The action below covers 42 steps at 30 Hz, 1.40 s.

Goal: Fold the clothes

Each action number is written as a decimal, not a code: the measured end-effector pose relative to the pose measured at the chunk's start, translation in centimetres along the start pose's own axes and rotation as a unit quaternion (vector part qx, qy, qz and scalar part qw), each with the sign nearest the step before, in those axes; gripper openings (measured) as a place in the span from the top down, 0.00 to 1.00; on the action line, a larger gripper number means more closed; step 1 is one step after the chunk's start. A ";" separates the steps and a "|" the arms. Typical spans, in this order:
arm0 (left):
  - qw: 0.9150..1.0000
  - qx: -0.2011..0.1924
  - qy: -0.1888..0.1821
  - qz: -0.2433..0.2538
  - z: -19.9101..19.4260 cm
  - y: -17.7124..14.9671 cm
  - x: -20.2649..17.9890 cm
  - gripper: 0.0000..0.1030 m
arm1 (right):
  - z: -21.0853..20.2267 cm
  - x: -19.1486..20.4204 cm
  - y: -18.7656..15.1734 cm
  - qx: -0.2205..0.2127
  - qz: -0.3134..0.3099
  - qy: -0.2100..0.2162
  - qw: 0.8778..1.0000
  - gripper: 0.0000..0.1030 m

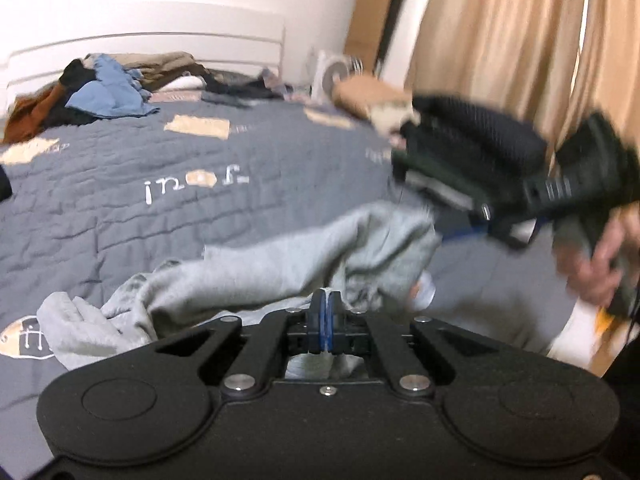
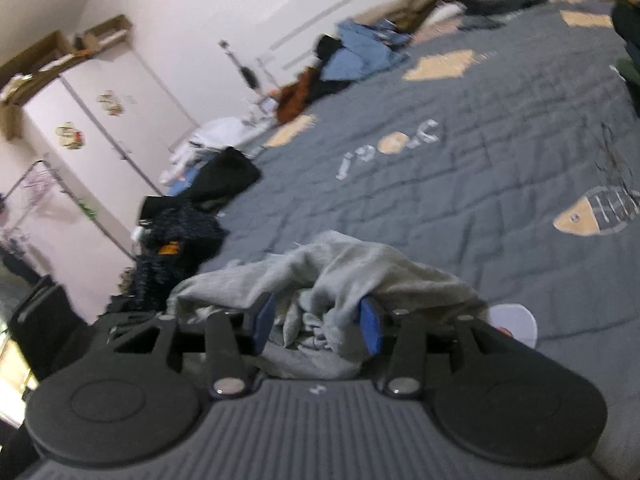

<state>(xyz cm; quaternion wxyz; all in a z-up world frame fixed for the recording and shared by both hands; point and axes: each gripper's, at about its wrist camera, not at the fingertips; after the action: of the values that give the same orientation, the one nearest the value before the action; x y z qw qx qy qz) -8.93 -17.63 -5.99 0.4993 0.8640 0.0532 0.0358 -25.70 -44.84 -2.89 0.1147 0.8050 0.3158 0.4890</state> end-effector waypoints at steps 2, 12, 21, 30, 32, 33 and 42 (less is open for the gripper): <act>0.999 -0.027 -0.012 -0.024 -0.7 0.5 0.4 0.99 | -0.2 0.5 -0.3 0.006 -0.019 0.016 1.000 0.52; 0.993 -0.081 -0.033 -0.074 -1.9 1.6 1.5 0.99 | 1.6 4.4 -3.7 0.079 -0.133 0.086 0.984 0.45; 0.994 -0.067 -0.035 -0.080 -1.3 1.3 1.9 0.99 | 4.2 6.1 -7.6 0.108 -0.174 0.078 0.976 0.40; 0.994 -0.058 -0.035 -0.084 -1.2 1.0 2.1 0.99 | 4.9 7.6 -10.8 0.079 -0.314 0.040 0.945 0.39; 0.994 -0.056 -0.035 -0.084 -1.2 1.0 2.0 0.99 | 5.3 7.5 -11.3 0.078 -0.329 0.024 0.941 0.39; 0.994 -0.055 -0.035 -0.084 -1.1 1.0 2.0 0.99 | 5.5 7.5 -11.5 0.078 -0.336 0.015 0.938 0.39; 0.995 -0.046 -0.034 -0.080 -1.0 0.9 1.8 0.99 | 7.5 6.1 -11.1 0.081 -0.299 -0.035 0.950 0.94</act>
<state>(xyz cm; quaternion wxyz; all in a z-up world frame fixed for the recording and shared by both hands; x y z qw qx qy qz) -7.16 -16.94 -4.68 0.5417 0.8336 0.1033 -0.0313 -21.68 -31.58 -7.75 0.2014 0.6968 0.5765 0.3762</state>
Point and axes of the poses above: each gripper's, at about its wrist camera, not at the fingertips, and z roughly the way its jaws point, x to its left, y to its top, and after that the axes turned 15 degrees about z, right-handed
